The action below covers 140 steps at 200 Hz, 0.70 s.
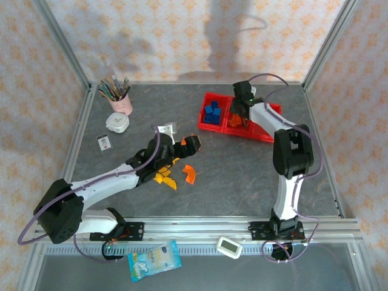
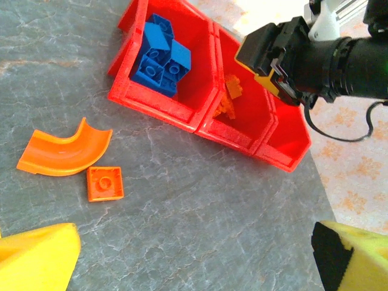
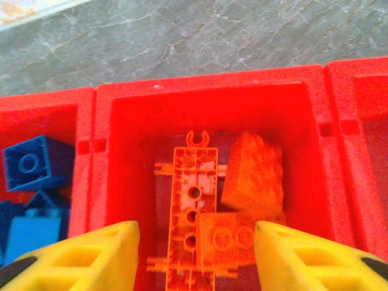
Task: Sort the legos into containers by color
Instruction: Place the lego in the container, then pick up the lego from the center of the table.
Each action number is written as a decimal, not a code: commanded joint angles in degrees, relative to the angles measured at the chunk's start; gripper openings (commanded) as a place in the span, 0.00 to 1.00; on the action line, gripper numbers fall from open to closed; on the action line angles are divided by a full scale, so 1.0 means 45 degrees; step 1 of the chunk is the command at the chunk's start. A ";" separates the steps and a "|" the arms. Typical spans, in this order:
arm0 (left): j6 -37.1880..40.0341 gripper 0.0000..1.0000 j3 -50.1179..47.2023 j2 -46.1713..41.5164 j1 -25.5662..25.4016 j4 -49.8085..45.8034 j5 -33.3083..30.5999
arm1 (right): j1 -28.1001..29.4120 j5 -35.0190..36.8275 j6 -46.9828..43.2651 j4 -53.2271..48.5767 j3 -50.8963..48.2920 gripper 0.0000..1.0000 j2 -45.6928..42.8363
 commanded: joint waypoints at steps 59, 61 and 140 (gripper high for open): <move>0.0173 0.99 -0.1015 -0.1898 0.0137 -0.0668 -0.0798 | 0.2126 -0.0539 0.0195 0.0555 -0.3248 0.57 -0.3388; 0.0164 0.99 -0.1065 -0.1953 0.0137 -0.0690 -0.0825 | 0.2204 -0.0541 0.0197 0.0567 -0.3323 0.57 -0.3433; -0.0241 0.99 -0.2585 -0.4498 0.0157 -0.2074 -0.2312 | 0.4904 -0.0482 0.0395 0.0453 -0.3642 0.64 -0.2545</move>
